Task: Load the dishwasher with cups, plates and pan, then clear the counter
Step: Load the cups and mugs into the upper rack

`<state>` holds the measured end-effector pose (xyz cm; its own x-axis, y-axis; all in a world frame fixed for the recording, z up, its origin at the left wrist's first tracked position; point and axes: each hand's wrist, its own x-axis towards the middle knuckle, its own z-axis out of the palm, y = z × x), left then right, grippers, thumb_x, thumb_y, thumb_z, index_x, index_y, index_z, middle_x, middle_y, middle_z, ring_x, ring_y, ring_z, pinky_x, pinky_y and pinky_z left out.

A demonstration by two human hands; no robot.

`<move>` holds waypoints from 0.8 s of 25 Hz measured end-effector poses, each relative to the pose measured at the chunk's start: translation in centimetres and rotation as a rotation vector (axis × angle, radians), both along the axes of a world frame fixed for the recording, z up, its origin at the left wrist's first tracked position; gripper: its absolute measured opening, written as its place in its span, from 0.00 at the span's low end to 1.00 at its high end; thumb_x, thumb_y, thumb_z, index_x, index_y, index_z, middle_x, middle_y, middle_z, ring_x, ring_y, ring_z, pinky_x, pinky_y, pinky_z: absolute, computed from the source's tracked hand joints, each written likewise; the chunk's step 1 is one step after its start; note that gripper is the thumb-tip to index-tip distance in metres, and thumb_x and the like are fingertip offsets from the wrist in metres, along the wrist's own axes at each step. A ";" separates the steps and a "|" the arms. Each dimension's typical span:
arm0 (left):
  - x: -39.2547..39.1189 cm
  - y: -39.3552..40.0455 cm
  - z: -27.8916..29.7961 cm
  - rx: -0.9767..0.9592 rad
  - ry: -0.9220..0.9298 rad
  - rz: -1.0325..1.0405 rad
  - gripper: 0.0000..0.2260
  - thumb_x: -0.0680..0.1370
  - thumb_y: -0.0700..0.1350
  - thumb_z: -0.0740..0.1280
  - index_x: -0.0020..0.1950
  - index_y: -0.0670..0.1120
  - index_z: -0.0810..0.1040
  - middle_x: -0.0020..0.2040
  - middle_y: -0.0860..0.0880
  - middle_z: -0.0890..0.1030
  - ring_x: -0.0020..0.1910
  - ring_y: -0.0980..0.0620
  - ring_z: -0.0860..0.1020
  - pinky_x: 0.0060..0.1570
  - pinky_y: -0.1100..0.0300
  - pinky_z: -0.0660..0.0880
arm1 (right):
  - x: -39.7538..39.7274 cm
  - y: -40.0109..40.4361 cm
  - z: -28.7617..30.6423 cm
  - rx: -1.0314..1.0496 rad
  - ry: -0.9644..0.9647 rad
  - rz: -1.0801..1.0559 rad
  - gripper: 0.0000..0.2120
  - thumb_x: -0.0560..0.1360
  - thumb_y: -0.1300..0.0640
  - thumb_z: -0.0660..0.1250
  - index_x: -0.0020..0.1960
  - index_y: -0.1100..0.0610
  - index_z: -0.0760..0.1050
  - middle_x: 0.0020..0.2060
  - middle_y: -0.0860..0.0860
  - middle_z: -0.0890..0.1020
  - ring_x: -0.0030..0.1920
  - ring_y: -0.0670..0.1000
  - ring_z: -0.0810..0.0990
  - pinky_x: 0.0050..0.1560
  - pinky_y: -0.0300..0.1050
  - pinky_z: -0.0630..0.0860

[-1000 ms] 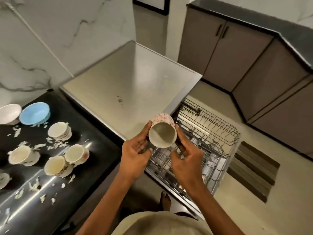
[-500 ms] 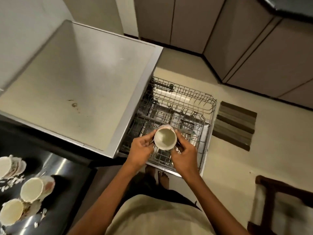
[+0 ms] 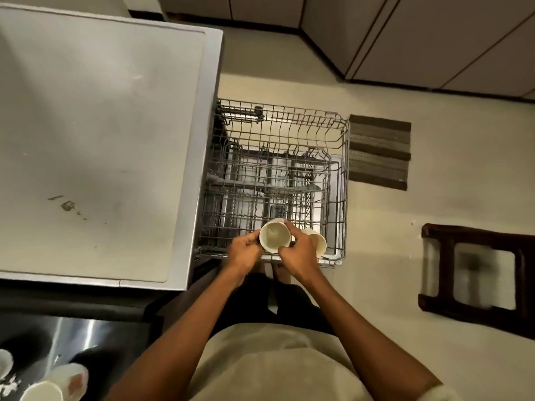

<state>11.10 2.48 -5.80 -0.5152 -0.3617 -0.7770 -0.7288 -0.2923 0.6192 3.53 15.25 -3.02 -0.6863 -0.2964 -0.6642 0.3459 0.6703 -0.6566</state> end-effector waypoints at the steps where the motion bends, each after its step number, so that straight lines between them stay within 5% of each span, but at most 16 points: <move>1: 0.0 0.2 -0.7 0.005 -0.016 -0.012 0.23 0.73 0.28 0.65 0.64 0.46 0.82 0.51 0.53 0.86 0.55 0.51 0.82 0.59 0.49 0.79 | 0.1 0.0 -0.6 0.020 -0.020 -0.008 0.37 0.67 0.67 0.68 0.75 0.49 0.69 0.58 0.53 0.83 0.48 0.53 0.81 0.42 0.38 0.74; 6: 0.0 0.9 -2.7 0.030 -0.068 -0.065 0.21 0.75 0.30 0.67 0.65 0.47 0.81 0.54 0.51 0.85 0.45 0.57 0.79 0.44 0.63 0.77 | 1.2 0.7 -3.1 0.052 -0.101 -0.049 0.37 0.66 0.58 0.73 0.74 0.47 0.70 0.60 0.49 0.83 0.58 0.50 0.81 0.61 0.51 0.79; 10: -0.3 1.1 -3.7 0.028 -0.117 -0.111 0.23 0.73 0.30 0.67 0.64 0.49 0.81 0.50 0.53 0.86 0.52 0.51 0.82 0.56 0.51 0.80 | 1.6 0.9 -4.1 0.040 -0.102 -0.057 0.31 0.68 0.58 0.75 0.68 0.43 0.75 0.55 0.44 0.84 0.56 0.46 0.82 0.61 0.49 0.79; 16: -0.5 1.4 -6.7 0.047 -0.157 -0.150 0.22 0.69 0.36 0.67 0.54 0.61 0.82 0.47 0.56 0.86 0.52 0.48 0.83 0.56 0.43 0.80 | 0.6 0.6 -5.1 0.047 -0.143 -0.033 0.36 0.63 0.54 0.70 0.72 0.48 0.72 0.57 0.50 0.84 0.57 0.51 0.81 0.60 0.48 0.78; 20: -1.8 1.9 -5.5 0.033 -0.234 -0.217 0.22 0.71 0.33 0.63 0.52 0.59 0.80 0.45 0.52 0.85 0.46 0.49 0.81 0.50 0.52 0.80 | -0.6 0.4 -5.9 0.073 -0.175 0.034 0.36 0.66 0.56 0.69 0.74 0.48 0.69 0.57 0.51 0.82 0.55 0.52 0.80 0.57 0.47 0.78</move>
